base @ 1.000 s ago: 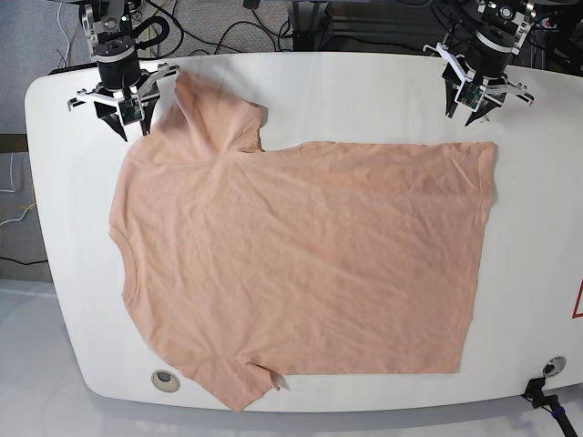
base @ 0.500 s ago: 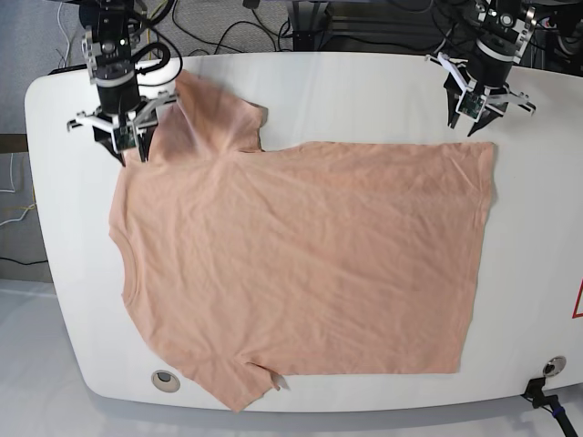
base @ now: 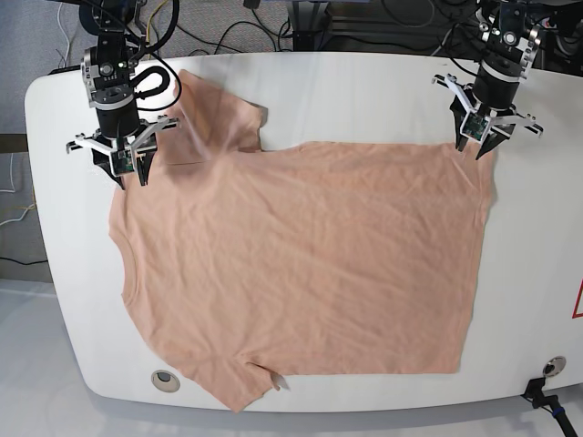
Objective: Fold the T-shirt properly
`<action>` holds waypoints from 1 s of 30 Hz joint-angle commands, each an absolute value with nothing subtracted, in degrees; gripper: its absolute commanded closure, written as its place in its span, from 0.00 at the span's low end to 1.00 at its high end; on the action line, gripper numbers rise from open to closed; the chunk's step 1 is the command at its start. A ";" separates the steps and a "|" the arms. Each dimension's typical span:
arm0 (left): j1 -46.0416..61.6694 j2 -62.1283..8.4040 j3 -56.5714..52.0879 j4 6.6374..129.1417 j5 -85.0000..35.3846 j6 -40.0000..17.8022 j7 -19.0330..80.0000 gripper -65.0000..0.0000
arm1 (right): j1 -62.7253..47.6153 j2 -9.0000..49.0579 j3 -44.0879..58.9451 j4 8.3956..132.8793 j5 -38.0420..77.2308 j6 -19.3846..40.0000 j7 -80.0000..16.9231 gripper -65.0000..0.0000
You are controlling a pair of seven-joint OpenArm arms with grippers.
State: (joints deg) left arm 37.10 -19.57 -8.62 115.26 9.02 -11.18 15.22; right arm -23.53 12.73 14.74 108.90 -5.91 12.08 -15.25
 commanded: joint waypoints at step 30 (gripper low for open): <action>30.73 -7.34 -23.96 112.75 8.75 -26.07 15.43 0.50 | -29.85 9.98 19.21 108.35 30.64 12.79 -18.86 0.69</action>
